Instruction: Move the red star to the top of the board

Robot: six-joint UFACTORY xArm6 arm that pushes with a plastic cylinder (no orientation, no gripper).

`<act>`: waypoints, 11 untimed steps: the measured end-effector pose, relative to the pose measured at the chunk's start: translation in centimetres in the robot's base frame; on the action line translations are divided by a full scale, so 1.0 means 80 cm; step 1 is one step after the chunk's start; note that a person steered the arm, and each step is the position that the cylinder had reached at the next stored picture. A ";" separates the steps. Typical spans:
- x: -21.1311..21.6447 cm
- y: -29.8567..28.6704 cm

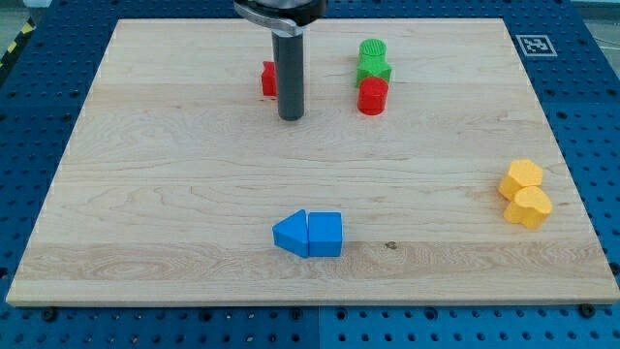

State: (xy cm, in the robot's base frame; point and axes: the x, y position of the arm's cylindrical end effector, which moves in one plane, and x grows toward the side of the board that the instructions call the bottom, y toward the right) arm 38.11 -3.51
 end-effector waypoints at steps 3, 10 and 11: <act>-0.121 -0.008; -0.143 -0.086; -0.108 -0.087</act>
State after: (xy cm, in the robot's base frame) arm 29.49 -10.47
